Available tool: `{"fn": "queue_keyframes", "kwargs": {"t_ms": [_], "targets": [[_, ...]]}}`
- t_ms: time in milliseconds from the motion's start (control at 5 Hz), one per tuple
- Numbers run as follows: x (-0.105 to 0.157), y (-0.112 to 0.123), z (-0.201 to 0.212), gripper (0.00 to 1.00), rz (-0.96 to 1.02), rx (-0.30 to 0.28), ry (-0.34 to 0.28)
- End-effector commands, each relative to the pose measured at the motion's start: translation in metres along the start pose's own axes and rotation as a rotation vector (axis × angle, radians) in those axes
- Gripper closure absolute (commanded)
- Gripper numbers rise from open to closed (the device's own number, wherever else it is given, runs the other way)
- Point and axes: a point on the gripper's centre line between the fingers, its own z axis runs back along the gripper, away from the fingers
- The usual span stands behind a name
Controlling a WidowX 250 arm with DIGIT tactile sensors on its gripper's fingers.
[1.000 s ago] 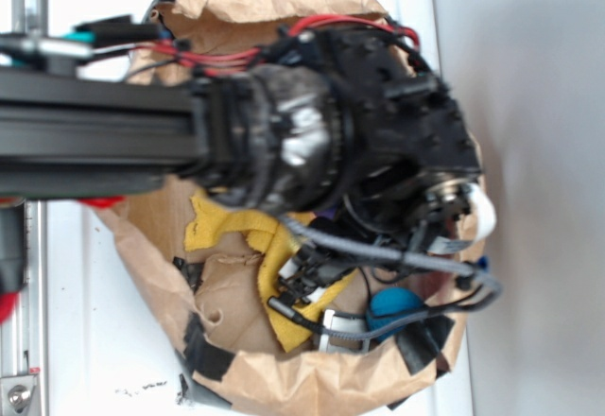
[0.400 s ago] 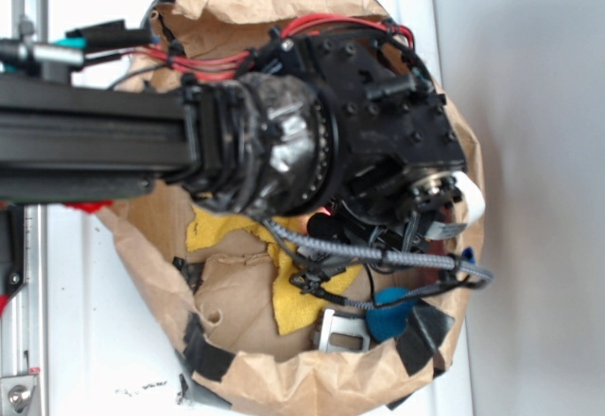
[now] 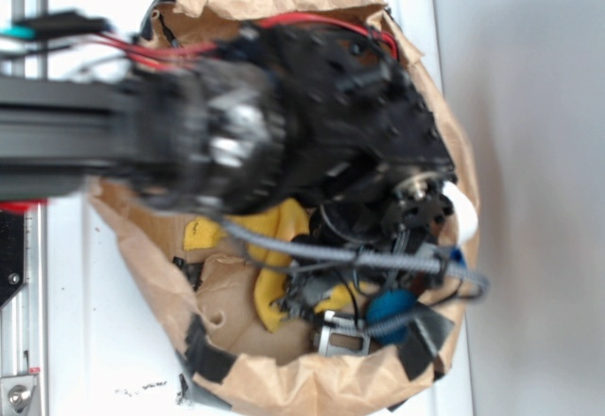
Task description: Grab the yellow cloth.
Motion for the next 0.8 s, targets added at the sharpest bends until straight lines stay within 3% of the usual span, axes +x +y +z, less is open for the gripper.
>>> {"fn": "queue_keyframes", "kwargs": {"t_ms": [0, 400, 600], "targets": [[-0.017, -0.04, 0.123, 1.0, 0.046, 0.047, -0.268], [-0.032, -0.043, 0.18, 1.0, 0.14, 0.125, -0.311], [-0.035, -0.044, 0.181, 1.0, 0.12, 0.153, -0.258]]}}
